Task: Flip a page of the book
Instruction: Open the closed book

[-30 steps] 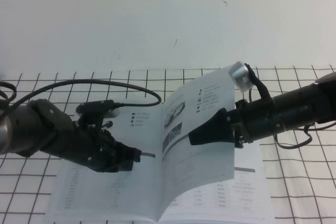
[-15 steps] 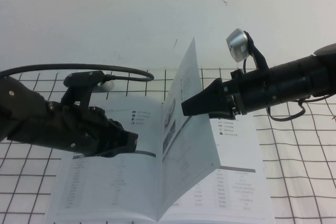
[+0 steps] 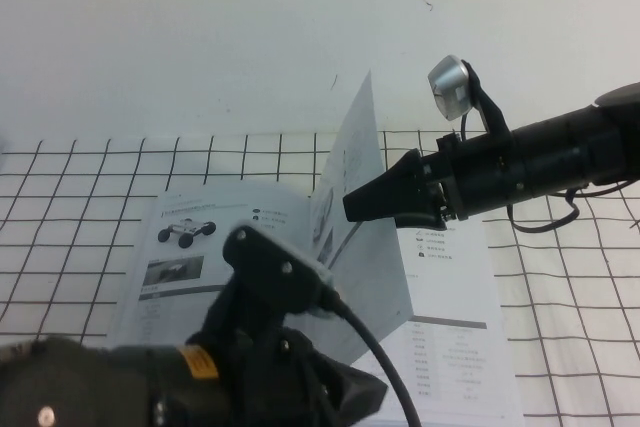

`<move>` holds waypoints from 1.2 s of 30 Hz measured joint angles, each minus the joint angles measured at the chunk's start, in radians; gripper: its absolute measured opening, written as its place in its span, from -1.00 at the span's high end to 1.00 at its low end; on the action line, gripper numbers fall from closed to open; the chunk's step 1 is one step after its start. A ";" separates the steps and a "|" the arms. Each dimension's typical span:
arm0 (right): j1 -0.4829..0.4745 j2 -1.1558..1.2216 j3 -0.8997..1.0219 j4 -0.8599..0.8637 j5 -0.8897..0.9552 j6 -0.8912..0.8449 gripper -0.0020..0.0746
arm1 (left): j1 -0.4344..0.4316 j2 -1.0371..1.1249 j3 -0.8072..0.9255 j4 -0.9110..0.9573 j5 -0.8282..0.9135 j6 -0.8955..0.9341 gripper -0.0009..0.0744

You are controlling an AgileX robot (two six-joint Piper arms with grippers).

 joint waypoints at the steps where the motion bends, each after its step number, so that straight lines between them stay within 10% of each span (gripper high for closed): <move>1: 0.001 0.000 0.000 0.002 0.000 0.000 -0.22 | -0.052 -0.002 0.018 -0.002 -0.056 -0.005 0.98; 9: 0.042 0.000 0.000 0.019 0.000 0.002 -0.22 | -0.280 0.139 0.055 -0.053 -0.431 -0.017 0.98; 36: 0.059 -0.046 -0.014 0.003 0.000 -0.008 -0.22 | -0.291 0.303 0.055 -0.834 -0.908 0.424 0.98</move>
